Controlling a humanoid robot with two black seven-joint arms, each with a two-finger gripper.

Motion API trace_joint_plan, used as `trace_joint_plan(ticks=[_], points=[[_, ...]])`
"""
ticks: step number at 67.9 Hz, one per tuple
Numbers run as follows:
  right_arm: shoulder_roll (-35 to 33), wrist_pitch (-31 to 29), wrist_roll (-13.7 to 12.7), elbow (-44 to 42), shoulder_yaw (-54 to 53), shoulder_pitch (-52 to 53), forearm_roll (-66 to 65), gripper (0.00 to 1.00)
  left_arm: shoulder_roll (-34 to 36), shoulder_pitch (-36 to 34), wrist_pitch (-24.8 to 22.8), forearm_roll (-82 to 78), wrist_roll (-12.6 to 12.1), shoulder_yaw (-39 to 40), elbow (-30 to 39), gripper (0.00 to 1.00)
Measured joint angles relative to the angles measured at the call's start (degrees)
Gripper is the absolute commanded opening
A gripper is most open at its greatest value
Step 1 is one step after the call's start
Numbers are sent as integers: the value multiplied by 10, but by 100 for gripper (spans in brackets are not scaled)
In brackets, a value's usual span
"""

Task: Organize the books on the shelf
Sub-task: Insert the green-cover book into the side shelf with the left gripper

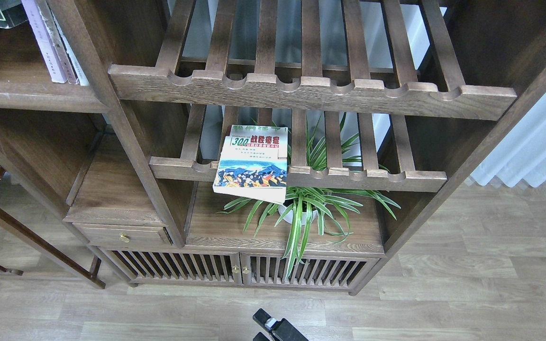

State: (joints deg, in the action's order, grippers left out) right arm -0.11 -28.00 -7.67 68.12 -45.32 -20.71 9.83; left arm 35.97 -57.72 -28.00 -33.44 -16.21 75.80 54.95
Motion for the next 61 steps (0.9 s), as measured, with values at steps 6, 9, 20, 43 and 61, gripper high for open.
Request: trace_joint_plan(ticks=[6,9,20,43,61], points=[[0,0,0,0,0,1,0,100,4,-1,0,-2,-1,-1,-1,7],[0,0,0,0,0,1,0,100,6,-1,0,-2,-1,-1,-1,8],[1,0,0,0,0,2,0,100,15,0,0,-2,-1,-1,-1,8],[-1,0,1,1,0,2,0,100,32,5,0,-3,-18,5,3,7],[-1,0,1,3,0,1,1,100,33,6,0,-5,-20,8,0,7]])
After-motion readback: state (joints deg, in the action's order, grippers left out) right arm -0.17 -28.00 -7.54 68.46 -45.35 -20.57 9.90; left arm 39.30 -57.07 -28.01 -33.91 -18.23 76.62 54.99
